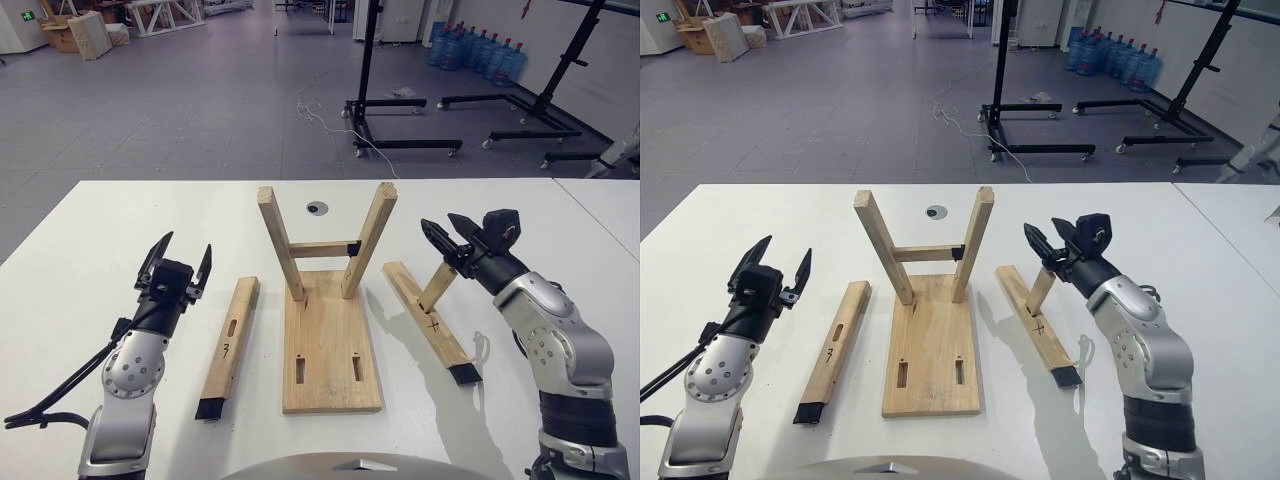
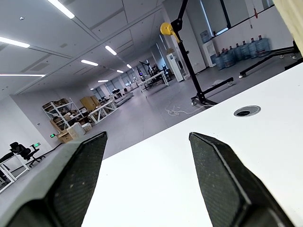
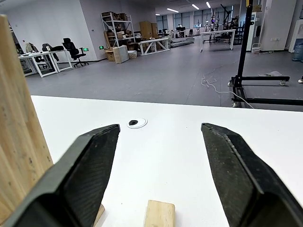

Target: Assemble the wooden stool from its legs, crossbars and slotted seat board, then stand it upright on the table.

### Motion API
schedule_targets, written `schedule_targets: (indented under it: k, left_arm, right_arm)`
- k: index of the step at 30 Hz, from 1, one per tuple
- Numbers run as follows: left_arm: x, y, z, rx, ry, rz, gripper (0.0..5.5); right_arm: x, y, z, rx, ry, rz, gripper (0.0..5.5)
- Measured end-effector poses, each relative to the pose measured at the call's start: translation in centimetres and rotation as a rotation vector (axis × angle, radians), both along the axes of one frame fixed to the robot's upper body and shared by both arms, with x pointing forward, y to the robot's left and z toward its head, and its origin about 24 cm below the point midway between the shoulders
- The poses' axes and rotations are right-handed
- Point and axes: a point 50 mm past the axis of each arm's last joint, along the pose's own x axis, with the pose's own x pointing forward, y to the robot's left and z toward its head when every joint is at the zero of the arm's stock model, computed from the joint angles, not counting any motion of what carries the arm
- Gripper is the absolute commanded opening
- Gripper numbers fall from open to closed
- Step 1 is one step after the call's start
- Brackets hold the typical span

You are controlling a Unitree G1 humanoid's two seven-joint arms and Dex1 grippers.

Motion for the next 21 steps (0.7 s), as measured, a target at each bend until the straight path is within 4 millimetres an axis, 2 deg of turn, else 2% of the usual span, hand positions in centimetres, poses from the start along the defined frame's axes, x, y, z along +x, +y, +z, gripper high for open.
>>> schedule_targets:
  k: [17,19,21]
  left_arm:
    - [0.2,0.1,0.3,0.006,-0.015,-0.004,3.15]
    - [0.2,0.2,0.3,0.007,-0.017,0.002,3.15]
    - [0.1,0.2,0.3,0.007,-0.017,0.003,3.15]
  right_arm:
    - [0.1,-0.2,-0.3,-0.02,0.009,-0.001,3.16]
    - [0.3,-0.3,0.0,-0.016,-0.002,-0.008,3.16]
    - [1.0,-0.2,1.2,-0.004,-0.046,-0.011,3.16]
